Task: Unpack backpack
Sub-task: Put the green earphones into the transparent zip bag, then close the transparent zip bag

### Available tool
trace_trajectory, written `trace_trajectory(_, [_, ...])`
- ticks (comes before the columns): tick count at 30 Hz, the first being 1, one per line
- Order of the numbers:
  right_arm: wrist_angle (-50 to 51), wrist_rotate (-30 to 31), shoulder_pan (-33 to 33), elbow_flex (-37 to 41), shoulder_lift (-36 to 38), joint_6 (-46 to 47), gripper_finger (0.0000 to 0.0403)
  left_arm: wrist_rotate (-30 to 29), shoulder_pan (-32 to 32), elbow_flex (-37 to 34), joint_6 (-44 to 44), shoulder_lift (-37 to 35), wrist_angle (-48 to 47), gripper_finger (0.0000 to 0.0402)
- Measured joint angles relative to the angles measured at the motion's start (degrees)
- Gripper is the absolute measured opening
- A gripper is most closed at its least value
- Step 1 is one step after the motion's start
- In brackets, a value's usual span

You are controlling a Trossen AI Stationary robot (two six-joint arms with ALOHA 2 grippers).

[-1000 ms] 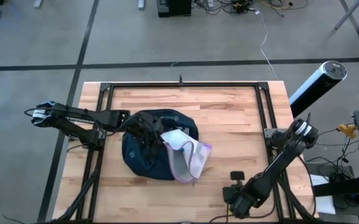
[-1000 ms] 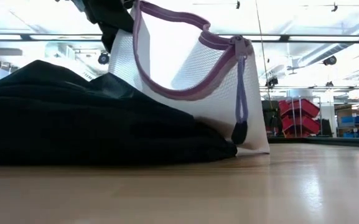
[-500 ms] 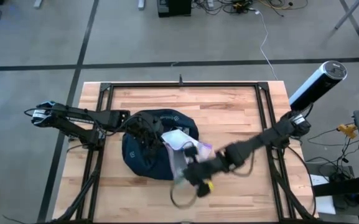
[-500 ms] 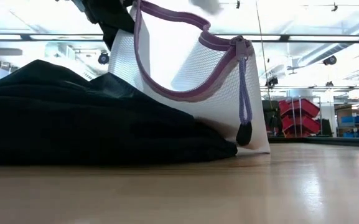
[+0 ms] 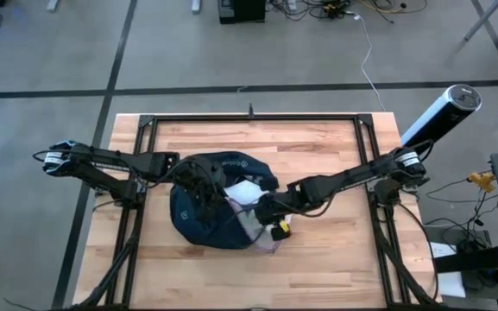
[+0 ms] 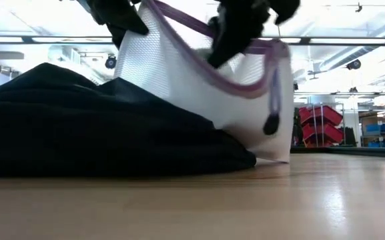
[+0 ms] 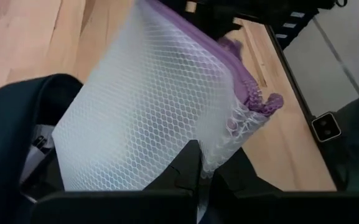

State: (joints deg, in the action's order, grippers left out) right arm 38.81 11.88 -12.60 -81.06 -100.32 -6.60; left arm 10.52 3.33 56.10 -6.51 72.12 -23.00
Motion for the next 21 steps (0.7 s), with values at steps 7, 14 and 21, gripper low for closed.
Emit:
trace_trajectory(7, [6.75, -0.03, -1.75, -6.29, 2.25, 3.64, 0.0193, -1.27, -0.29, 0.00, 1.43, 0.00, -0.16, 0.0000])
trace_trajectory(14, [20.63, 0.50, -10.67, -6.21, 7.83, 12.25, 0.0240, -2.72, -0.37, 0.00, -1.54, 0.00, -0.76, 0.0000])
trace_trajectory(21, [20.16, 11.38, -23.28, 3.28, 9.46, 20.19, 0.0229, -6.55, -0.37, 0.00, -4.91, -0.02, 0.22, 0.0000])
